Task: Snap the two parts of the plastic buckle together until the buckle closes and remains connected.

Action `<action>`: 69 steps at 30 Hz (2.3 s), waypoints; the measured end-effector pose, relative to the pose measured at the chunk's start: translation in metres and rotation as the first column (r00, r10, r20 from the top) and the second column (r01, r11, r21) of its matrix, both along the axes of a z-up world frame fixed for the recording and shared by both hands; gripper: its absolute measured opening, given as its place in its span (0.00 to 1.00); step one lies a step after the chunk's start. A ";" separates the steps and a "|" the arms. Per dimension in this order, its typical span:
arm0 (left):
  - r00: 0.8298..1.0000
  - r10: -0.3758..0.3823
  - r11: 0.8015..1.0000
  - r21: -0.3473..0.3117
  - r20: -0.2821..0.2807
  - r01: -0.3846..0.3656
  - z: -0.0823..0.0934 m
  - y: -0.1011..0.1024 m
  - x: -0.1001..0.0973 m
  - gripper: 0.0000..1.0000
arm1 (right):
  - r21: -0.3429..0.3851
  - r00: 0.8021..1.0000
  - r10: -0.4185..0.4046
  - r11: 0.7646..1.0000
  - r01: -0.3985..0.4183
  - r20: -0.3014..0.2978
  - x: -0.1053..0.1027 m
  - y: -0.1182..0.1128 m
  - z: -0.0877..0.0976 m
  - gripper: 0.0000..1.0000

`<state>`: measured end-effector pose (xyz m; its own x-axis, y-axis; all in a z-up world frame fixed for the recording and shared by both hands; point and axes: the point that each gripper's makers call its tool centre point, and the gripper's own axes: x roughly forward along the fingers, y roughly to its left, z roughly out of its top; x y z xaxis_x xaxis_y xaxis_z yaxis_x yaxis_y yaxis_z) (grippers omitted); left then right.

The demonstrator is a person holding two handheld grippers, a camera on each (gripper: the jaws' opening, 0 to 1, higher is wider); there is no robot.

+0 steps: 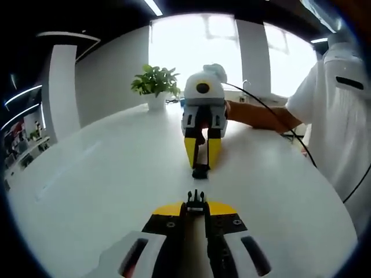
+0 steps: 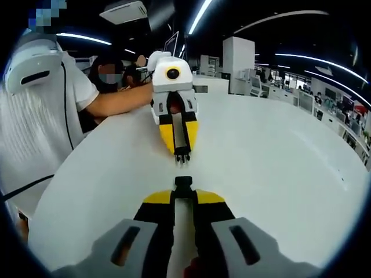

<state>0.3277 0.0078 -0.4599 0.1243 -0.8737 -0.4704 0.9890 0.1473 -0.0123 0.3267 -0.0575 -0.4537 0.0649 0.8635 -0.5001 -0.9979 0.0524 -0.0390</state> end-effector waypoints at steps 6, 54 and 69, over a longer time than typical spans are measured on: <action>1.000 -0.006 1.000 -0.002 0.000 0.006 0.000 -0.003 -0.003 0.12 | 0.002 1.000 0.015 1.000 -0.015 0.008 -0.005 0.005 0.000 0.12; 0.998 -0.058 0.998 -0.034 0.011 0.058 0.000 -0.015 -0.013 0.12 | 0.008 0.999 0.045 0.999 -0.046 0.011 -0.011 0.016 -0.003 0.12; 0.997 -0.081 0.996 -0.037 0.002 0.081 -0.002 -0.020 -0.019 0.12 | 0.013 0.997 0.073 0.997 -0.073 -0.008 -0.015 0.019 -0.003 0.12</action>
<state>0.3091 -0.0119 -0.4615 0.0524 -0.8977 -0.4374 0.9977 0.0659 -0.0157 0.3119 -0.0384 -0.4571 -0.0030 0.8723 -0.4889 -0.9993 -0.0205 -0.0305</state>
